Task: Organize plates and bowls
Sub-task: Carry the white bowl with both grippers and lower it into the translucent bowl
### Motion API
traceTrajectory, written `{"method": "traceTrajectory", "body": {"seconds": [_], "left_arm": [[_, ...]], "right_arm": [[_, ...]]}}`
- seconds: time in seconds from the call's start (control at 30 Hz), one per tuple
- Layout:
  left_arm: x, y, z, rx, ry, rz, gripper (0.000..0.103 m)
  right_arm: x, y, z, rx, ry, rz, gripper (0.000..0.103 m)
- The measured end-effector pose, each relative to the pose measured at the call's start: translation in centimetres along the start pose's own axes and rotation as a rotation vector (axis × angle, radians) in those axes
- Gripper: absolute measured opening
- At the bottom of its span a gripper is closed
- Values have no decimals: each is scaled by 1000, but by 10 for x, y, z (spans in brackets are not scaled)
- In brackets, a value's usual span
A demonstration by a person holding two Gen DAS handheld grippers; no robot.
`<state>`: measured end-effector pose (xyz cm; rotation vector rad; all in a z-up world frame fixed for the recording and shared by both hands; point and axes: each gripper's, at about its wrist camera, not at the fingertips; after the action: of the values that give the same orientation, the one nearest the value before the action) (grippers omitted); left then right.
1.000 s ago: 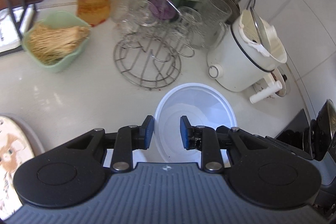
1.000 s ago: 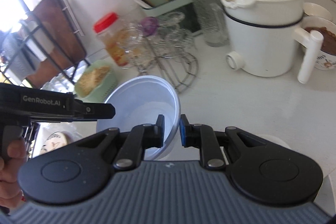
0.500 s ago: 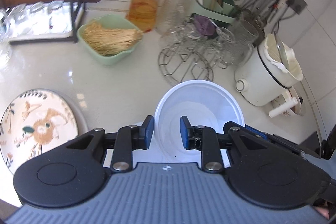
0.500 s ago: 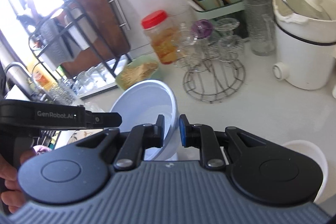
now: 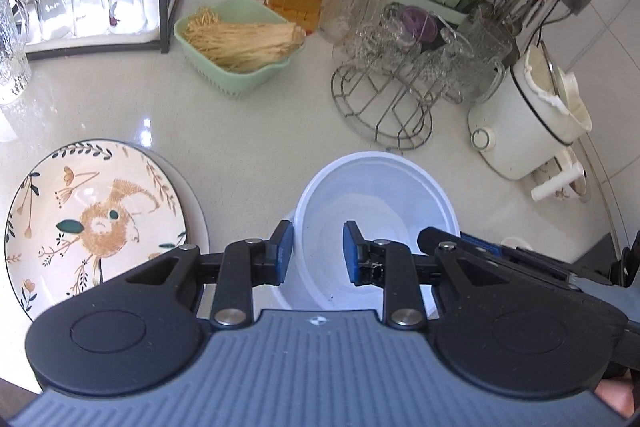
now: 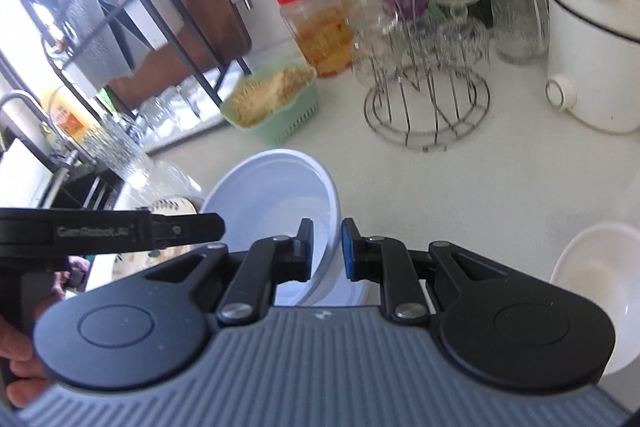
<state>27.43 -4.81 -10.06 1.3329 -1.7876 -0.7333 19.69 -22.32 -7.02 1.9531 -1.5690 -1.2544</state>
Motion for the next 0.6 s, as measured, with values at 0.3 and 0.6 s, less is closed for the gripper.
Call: {"method": "traceTrajectory", "body": {"seconds": [0.3,0.6], "left_arm": [[-9,-25,11,-47,-10,15,30],[-24,-13,10,-23,-2,-17,32]], "right_arm": [[3,-16,19,-46,-10,54,20],[0,-13,19,-36,-40,71,41]]}}
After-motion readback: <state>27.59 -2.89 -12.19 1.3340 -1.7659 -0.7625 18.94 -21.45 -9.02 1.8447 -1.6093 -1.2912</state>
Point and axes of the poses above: each gripper's, at about its wrist camera, not at the fingertips, and y roughly against the way its jaws point, x to its right, z to its underside, and after that the axes turned 7 degrees about -y, right-handed
